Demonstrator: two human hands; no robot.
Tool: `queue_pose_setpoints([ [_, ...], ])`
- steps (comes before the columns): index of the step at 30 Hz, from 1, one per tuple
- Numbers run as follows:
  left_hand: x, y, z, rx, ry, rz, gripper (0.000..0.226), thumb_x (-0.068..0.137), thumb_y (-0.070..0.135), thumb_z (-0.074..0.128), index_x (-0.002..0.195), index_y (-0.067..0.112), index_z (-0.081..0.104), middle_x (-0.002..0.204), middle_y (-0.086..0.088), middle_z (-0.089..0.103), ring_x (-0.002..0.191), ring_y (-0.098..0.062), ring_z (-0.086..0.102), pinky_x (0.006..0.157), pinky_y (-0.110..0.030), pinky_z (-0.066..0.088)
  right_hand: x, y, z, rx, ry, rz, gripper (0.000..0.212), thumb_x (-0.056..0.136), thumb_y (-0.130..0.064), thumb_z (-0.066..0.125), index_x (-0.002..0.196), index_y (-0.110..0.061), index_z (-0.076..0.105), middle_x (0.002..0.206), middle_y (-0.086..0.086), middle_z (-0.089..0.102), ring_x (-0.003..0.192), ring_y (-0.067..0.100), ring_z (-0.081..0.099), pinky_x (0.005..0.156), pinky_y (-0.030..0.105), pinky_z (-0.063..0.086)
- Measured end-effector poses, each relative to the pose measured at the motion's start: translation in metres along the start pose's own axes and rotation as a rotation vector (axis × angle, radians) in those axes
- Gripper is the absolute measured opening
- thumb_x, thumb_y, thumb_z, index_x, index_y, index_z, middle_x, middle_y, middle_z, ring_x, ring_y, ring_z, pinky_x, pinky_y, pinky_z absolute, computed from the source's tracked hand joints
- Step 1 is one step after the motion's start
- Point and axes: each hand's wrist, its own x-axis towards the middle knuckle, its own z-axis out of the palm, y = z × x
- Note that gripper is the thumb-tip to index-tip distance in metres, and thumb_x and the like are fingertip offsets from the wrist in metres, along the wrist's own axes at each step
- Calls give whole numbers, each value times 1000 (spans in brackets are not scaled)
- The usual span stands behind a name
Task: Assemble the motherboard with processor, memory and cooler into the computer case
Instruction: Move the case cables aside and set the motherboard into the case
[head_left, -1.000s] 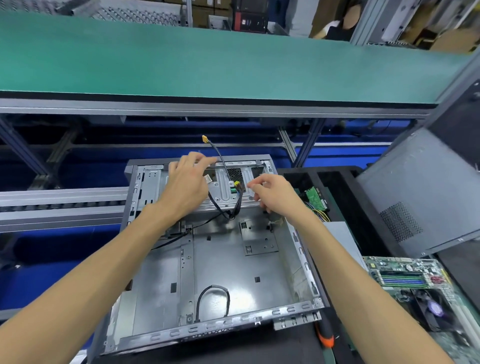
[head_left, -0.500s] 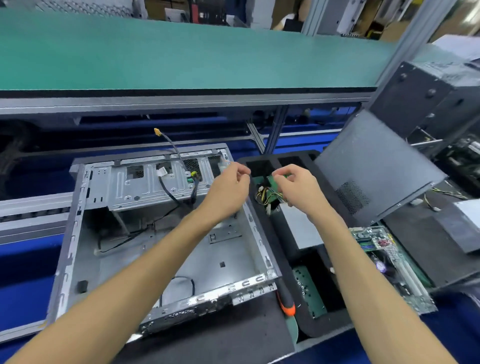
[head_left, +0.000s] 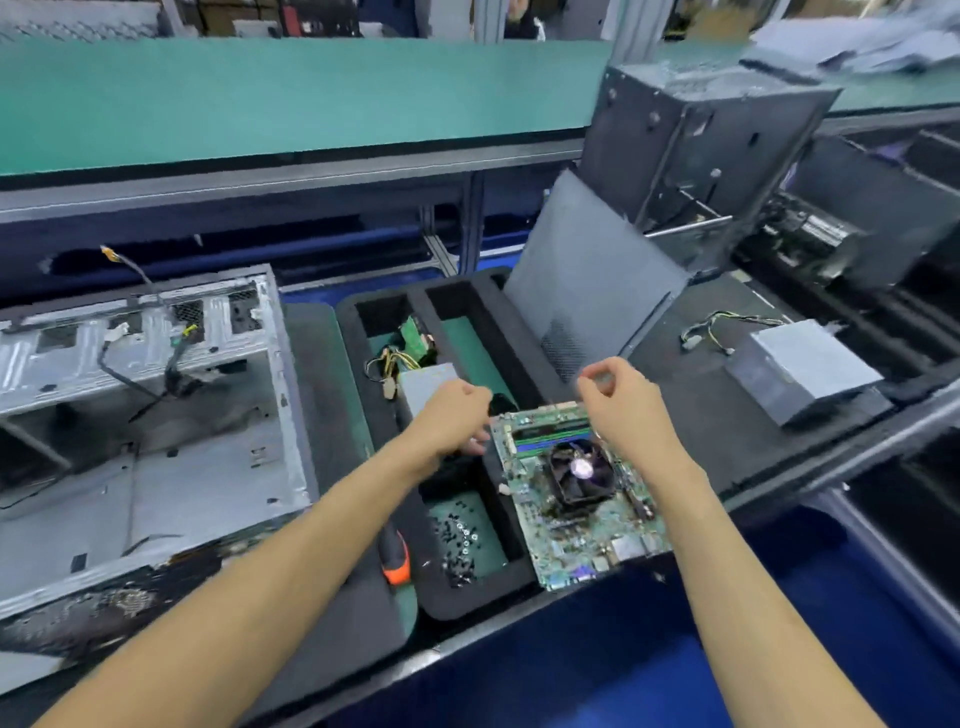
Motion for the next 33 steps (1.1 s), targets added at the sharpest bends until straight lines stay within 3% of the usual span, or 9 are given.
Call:
queue_pose_setpoints([
  [2, 3, -11, 26, 27, -14, -92, 26, 102, 32, 46, 83, 14, 47, 88, -12, 56, 80, -27, 64, 73, -43, 61, 2, 35, -13, -52, -21, 50, 31, 97, -36, 60, 120, -16, 61, 102, 4, 65, 105, 27, 61, 88, 40, 50],
  [5, 6, -28, 56, 81, -44, -233, 44, 99, 50, 50, 109, 7, 48, 96, -9, 57, 96, -27, 65, 71, -40, 63, 4, 87, -21, -171, -67, 152, 64, 96, -52, 58, 140, -6, 50, 131, 18, 57, 123, 37, 51, 100, 48, 45],
  [9, 10, -43, 78, 164, -10, -383, 90, 89, 66, 54, 146, -1, 33, 137, -10, 49, 111, -25, 58, 79, -50, 61, 3, 138, -15, -278, -215, 328, 100, 88, -77, 48, 152, -1, 31, 146, 25, 38, 134, 42, 37, 105, 49, 37],
  [11, 12, -47, 85, 158, 23, -427, 106, 84, 69, 59, 152, -2, 20, 158, -20, 30, 128, -34, 51, 79, -53, 60, 3, 153, -10, -301, -280, 368, 106, 85, -80, 47, 152, 0, 29, 148, 26, 35, 134, 41, 35, 105, 49, 38],
  [13, 12, -52, 90, 65, 18, -469, 109, 80, 68, 66, 153, 1, 20, 157, -19, 32, 124, -36, 54, 77, -52, 61, 3, 163, -5, -316, -294, 362, 107, 82, -83, 46, 148, 1, 33, 144, 25, 36, 132, 40, 34, 103, 49, 38],
  [17, 14, -61, 100, -44, 31, -510, 104, 73, 62, 78, 146, 2, 34, 130, -15, 51, 107, -27, 59, 75, -44, 62, 8, 171, -1, -316, -271, 378, 104, 78, -88, 43, 135, -1, 46, 136, 23, 40, 127, 37, 33, 99, 49, 38],
  [22, 17, -67, 107, -113, 103, -522, 115, 61, 62, 86, 146, 5, 33, 129, -13, 51, 107, -26, 57, 67, -38, 60, 18, 174, 3, -257, -244, 430, 95, 82, -86, 39, 135, -7, 48, 138, 21, 37, 126, 36, 30, 88, 46, 36],
  [27, 17, -71, 110, -163, 108, -516, 118, 58, 72, 80, 148, 21, 23, 122, -7, 51, 105, -23, 55, 69, -38, 58, 20, 183, 7, -56, -140, 471, 74, 92, -74, 43, 142, -19, 47, 144, 23, 33, 134, 37, 26, 107, 49, 31],
  [33, 15, -72, 111, -172, 105, -526, 102, 54, 83, 73, 131, 27, 36, 113, -6, 54, 102, -21, 58, 68, -37, 61, 20, 187, 7, -11, -65, 451, 63, 98, -66, 40, 130, -14, 55, 140, 21, 43, 132, 36, 31, 107, 48, 31],
])
